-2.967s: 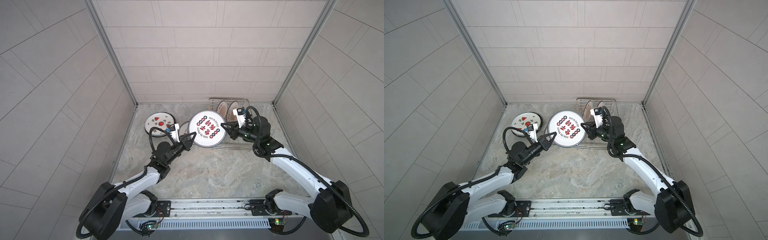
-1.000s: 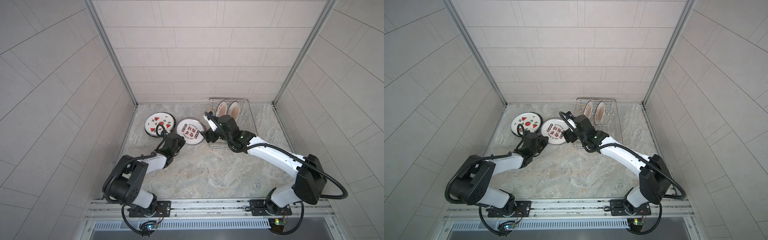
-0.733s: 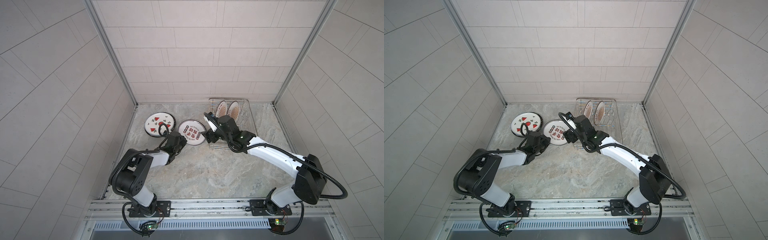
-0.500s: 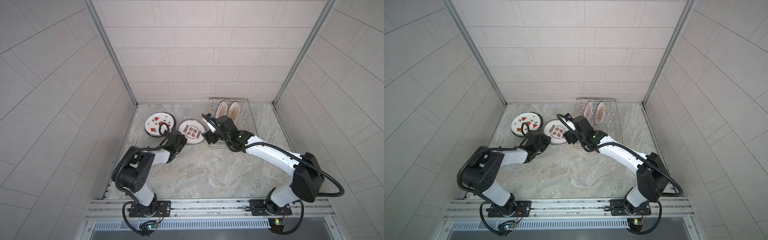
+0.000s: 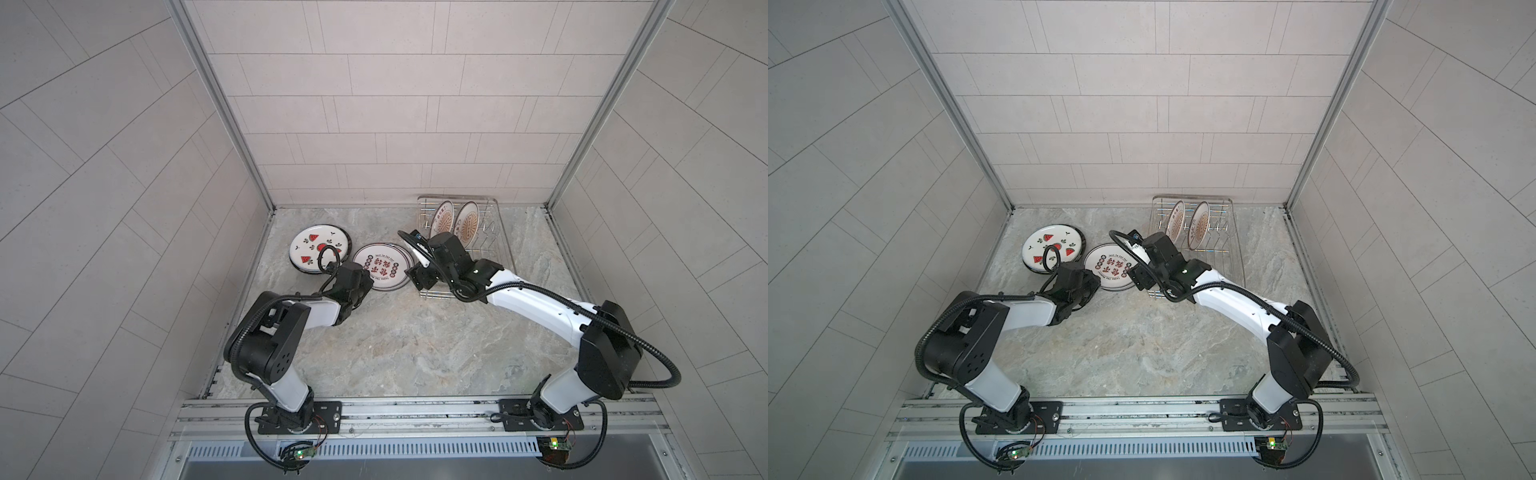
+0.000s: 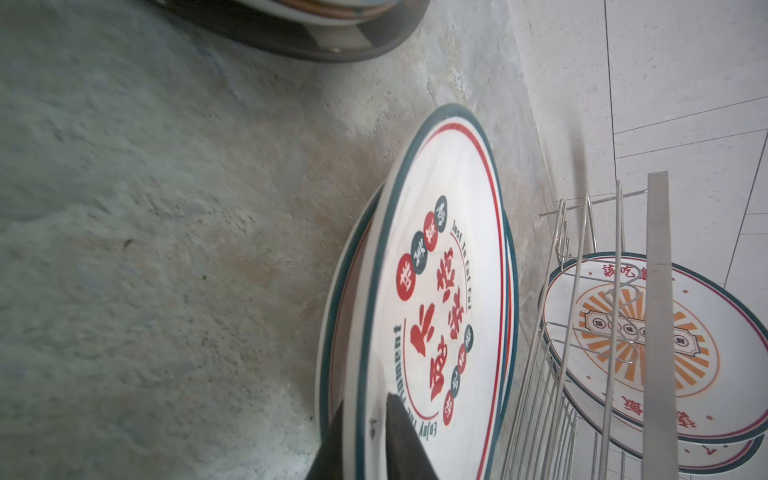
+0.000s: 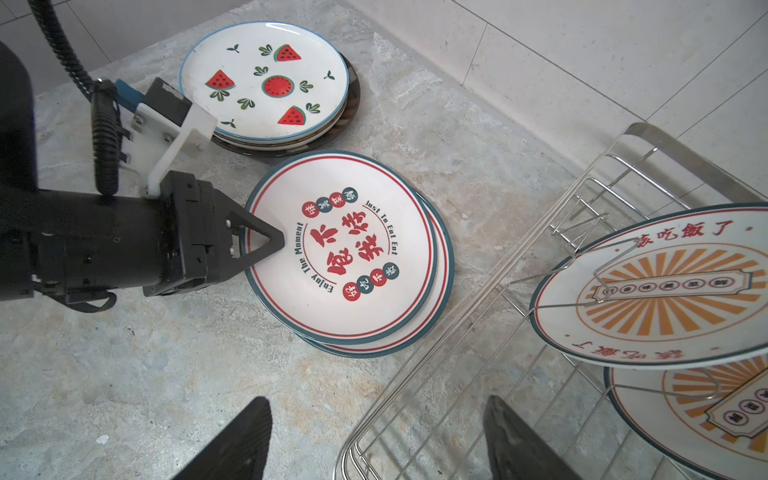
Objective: Unload the plates from the dish rack
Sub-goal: 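Lower the red-text plate onto the first red-text plate with the left gripper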
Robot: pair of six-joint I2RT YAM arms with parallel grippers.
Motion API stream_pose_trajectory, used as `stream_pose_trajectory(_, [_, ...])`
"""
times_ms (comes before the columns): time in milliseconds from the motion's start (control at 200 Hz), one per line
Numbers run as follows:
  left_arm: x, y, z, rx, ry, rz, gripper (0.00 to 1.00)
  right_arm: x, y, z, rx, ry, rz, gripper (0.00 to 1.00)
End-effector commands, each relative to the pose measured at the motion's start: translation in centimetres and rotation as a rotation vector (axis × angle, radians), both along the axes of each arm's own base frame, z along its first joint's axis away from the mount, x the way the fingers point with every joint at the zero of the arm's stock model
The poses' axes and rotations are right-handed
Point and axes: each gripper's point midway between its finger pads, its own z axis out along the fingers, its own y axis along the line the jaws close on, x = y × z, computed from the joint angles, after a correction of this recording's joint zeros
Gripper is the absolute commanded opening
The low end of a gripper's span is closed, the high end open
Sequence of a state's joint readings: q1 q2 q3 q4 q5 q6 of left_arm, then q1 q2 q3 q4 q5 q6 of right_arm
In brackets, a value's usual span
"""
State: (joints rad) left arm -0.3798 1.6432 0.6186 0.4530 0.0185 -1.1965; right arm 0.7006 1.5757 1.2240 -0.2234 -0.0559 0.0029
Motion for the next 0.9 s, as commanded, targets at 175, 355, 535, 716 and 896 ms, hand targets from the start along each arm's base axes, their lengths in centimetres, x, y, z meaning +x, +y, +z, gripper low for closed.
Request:
stream_pose_trajectory(175, [0.7,0.5,1.3,0.053,-0.04,0.003,0.43,0.5,-0.1,-0.1,-0.043,-0.014,-0.014,0.81])
stream_pose_trajectory(355, [0.6,1.7,2.0,0.134,-0.047,0.022,0.48,0.7,-0.4,0.5,-0.049,-0.037,-0.031,0.81])
stream_pose_trajectory(535, [0.4,2.2,2.1,0.178,-0.05,0.02,0.46,0.8,-0.7,0.7,-0.049,-0.047,-0.043,0.81])
stream_pose_trajectory(716, [0.5,1.8,2.0,0.176,-0.053,0.003,0.44,0.6,-0.9,0.9,-0.043,-0.052,-0.047,0.81])
stream_pose_trajectory(896, [0.4,2.0,2.0,0.19,-0.057,0.006,0.42,0.5,-1.1,1.2,-0.036,-0.061,-0.055,0.8])
